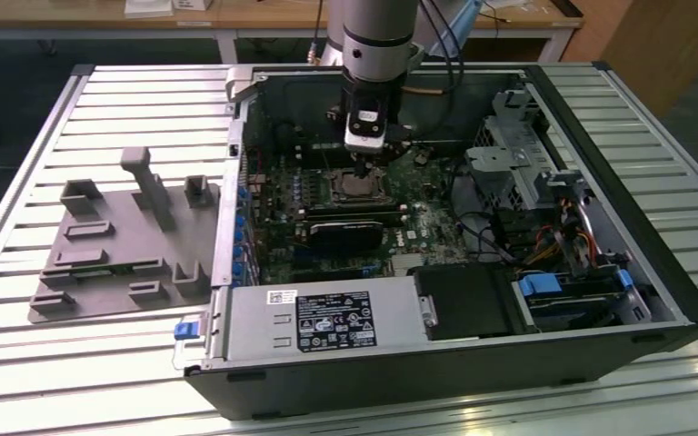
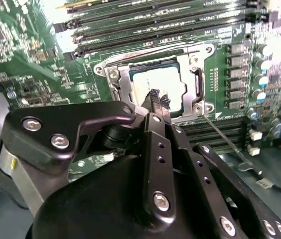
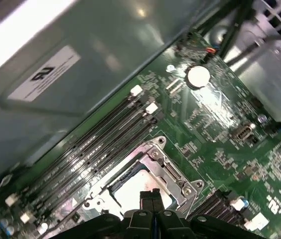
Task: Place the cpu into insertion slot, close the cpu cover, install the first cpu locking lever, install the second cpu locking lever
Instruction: 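Close the cpu cover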
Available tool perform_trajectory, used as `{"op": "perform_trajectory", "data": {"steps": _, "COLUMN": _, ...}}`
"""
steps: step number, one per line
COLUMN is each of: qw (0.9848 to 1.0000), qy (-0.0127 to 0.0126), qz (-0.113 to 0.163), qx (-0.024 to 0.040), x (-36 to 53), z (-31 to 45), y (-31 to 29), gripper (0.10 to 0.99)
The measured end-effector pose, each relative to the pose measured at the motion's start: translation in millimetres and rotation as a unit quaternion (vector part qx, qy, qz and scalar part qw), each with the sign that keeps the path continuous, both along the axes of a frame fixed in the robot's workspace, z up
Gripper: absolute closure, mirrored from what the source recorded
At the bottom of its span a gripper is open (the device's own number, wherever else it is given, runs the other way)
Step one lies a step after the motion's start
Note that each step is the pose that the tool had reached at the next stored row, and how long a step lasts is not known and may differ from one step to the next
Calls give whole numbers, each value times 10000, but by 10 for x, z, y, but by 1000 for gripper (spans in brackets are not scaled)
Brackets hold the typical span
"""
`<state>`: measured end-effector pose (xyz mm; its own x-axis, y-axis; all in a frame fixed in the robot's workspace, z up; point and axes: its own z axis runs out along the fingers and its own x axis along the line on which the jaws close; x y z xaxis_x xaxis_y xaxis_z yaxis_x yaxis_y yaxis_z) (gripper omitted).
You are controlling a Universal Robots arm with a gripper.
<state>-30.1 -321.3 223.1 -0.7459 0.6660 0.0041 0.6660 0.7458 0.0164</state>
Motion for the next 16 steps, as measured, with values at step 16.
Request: {"op": "perform_trajectory", "data": {"steps": 16, "qw": 9880, "qy": 0, "qz": 1545, "qx": 0, "x": 0, "z": -5, "y": 0, "gripper": 984}}
